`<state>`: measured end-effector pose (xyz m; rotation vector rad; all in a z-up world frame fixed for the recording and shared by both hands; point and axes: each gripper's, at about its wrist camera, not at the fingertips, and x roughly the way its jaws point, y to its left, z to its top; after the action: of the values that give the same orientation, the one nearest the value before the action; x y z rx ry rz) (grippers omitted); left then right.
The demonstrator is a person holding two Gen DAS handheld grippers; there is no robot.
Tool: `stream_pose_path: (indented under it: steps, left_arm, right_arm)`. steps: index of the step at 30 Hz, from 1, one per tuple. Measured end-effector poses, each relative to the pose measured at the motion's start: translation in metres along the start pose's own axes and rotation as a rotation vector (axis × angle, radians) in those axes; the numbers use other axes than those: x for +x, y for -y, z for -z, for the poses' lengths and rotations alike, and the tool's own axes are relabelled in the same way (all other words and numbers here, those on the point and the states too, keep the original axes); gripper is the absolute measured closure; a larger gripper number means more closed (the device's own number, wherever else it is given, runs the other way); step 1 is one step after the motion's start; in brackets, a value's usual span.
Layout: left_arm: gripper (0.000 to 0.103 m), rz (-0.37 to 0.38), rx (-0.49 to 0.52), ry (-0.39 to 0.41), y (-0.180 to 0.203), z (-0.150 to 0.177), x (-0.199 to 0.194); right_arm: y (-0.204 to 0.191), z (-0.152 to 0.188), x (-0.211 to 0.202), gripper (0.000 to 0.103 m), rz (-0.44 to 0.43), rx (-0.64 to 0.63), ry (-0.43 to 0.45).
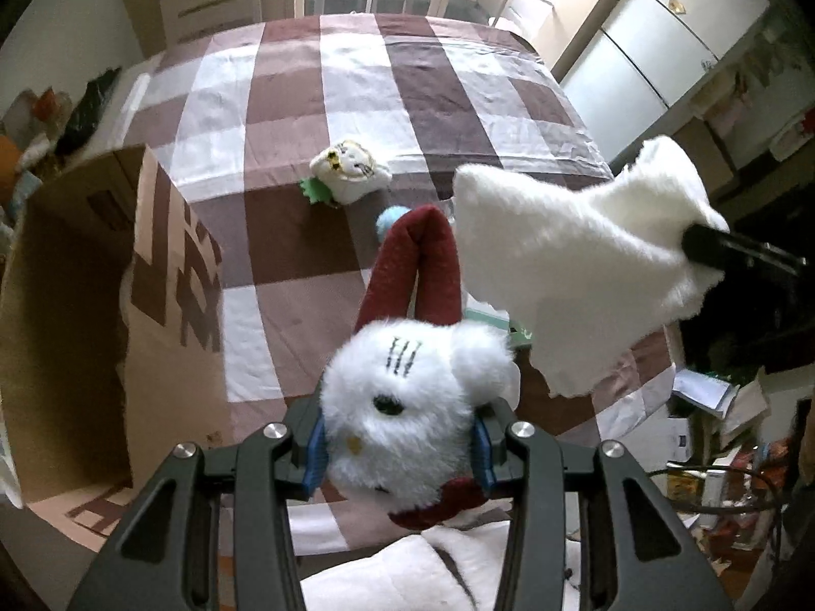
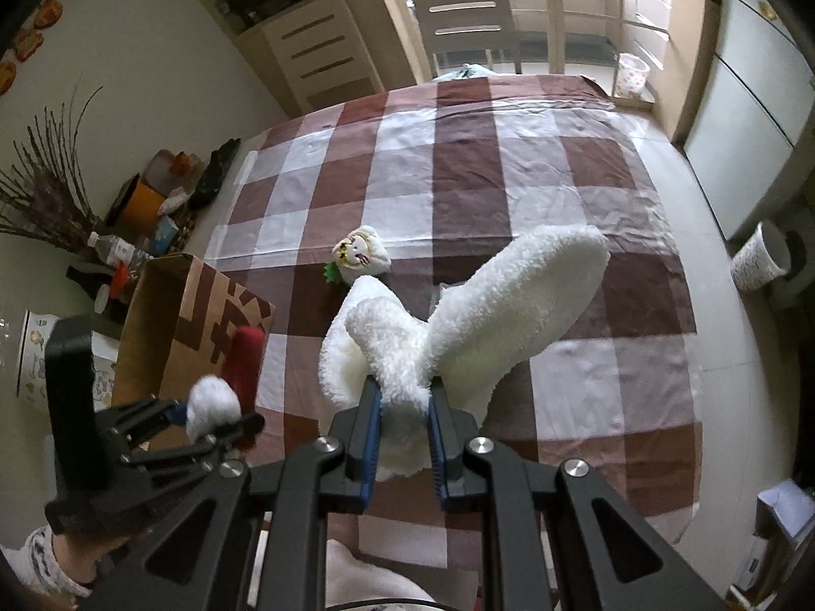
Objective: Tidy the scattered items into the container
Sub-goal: 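Lift the plush cat with the left tool while the right tool lifts the fluffy toy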
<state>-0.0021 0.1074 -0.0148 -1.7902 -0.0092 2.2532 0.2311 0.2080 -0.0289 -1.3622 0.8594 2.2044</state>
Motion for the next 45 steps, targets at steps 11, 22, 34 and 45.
stream_pose_path:
  steps: [11, 22, 34, 45]
  left_arm:
    - [0.059, 0.012, 0.057, 0.019, 0.011, -0.002, -0.019]
    - [0.059, 0.044, 0.037, 0.06, -0.004, -0.004, -0.053]
    - [0.059, 0.034, -0.074, 0.129, -0.059, -0.006, -0.087]
    - [0.059, 0.016, -0.191, 0.184, -0.104, -0.004, -0.113]
  right_arm:
    - [0.002, 0.024, -0.014, 0.086, 0.001, 0.053, -0.001]
    - [-0.026, 0.028, -0.035, 0.086, -0.02, 0.011, 0.025]
    - [-0.079, 0.005, -0.029, 0.086, -0.066, -0.109, 0.015]
    - [-0.126, -0.021, -0.017, 0.086, -0.103, -0.235, -0.003]
